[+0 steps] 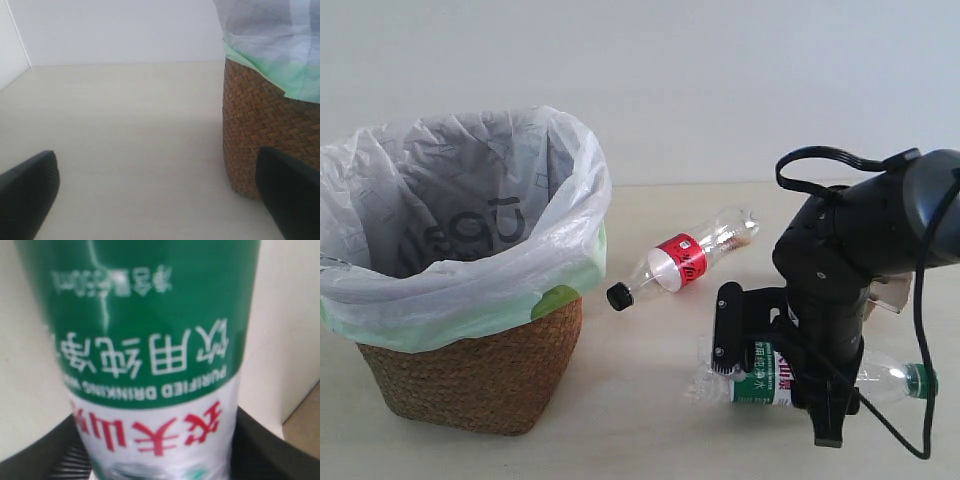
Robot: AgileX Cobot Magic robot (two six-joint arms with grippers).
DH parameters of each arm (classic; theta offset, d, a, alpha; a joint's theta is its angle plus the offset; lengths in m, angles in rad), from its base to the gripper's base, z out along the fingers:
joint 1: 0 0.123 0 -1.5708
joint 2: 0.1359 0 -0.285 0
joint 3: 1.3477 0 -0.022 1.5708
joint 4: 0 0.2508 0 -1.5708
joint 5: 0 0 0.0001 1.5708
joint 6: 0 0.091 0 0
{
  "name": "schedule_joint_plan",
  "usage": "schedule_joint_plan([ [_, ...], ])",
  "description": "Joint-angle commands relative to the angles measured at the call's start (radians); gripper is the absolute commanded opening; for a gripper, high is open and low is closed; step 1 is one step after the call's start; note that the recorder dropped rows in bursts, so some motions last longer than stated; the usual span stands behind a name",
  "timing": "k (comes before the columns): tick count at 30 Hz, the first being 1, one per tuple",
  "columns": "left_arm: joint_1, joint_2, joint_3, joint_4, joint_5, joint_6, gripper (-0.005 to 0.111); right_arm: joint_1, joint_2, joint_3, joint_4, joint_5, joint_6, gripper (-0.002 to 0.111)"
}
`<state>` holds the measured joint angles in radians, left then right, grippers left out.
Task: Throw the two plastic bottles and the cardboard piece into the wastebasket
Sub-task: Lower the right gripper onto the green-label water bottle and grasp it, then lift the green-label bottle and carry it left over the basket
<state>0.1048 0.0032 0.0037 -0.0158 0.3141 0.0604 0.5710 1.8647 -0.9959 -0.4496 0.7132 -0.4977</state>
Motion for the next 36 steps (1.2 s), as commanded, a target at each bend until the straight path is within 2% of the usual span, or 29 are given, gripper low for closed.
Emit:
schedule_joint_plan([
  [1, 0.002, -0.003, -0.004, -0.002, -0.006, -0.009, 0.108, -0.004, -0.019, -0.001, -0.006, 0.047, 0.008, 0.001],
  [9, 0.002, -0.003, -0.004, -0.002, -0.006, -0.009, 0.108, -0.004, -0.235, -0.003, -0.061, 0.066, -0.009, 0.0],
  [16, 0.002, -0.003, -0.004, -0.002, -0.006, -0.009, 0.108, 0.025, -0.504, -0.04, -0.464, 0.213, -0.001, 0.0],
  [20, 0.002, -0.003, -0.004, -0.002, -0.006, -0.009, 0.108, 0.076, -0.578, -0.148, -0.571, 0.226, 0.01, 0.0],
  [27, 0.002, -0.003, -0.004, -0.002, -0.006, -0.009, 0.108, 0.181, -0.493, -0.353, -0.571, 0.309, -0.009, 0.0],
  [36, 0.002, -0.003, -0.004, -0.002, -0.006, -0.009, 0.108, 0.33, -0.265, -0.405, -0.71, 0.412, 0.042, 0.0],
])
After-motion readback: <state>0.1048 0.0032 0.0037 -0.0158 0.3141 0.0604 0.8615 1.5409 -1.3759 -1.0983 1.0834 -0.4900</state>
